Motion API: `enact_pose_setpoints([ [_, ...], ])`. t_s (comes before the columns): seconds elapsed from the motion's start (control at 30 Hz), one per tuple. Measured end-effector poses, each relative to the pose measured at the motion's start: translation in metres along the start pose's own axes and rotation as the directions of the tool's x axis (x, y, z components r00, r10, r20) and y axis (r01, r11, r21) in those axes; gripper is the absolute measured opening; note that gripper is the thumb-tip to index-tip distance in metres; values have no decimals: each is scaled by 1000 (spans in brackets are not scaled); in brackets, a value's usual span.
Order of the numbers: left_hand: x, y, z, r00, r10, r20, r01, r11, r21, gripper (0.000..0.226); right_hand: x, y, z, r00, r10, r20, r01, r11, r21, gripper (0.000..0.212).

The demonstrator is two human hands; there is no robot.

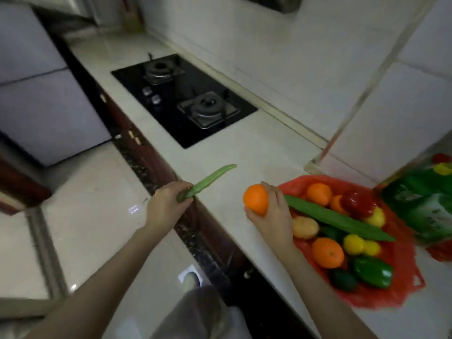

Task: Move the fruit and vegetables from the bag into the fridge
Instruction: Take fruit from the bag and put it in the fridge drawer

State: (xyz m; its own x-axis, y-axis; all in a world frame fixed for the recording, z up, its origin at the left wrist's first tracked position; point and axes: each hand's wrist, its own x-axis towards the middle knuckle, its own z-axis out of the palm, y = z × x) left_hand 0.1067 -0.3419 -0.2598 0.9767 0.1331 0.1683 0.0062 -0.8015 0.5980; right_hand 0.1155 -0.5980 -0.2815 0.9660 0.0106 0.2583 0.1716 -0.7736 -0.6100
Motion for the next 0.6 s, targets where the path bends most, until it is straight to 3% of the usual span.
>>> enact_pose_setpoints([
  [0.27,-36,-105,-108,913,-317,-258,324,946,-15,30,38,-136,100,907,-339,250,315,940,133,75],
  [0.43,-10,-168,-174,839,-387,-383,372,921,-116,28,82,-226,165,848,-468,249,433,882,186,76],
  [0.6,29,-240,-239,811,-396,-431,380,916,-127,28,127,-311,232,853,-472,224,428,877,216,77],
])
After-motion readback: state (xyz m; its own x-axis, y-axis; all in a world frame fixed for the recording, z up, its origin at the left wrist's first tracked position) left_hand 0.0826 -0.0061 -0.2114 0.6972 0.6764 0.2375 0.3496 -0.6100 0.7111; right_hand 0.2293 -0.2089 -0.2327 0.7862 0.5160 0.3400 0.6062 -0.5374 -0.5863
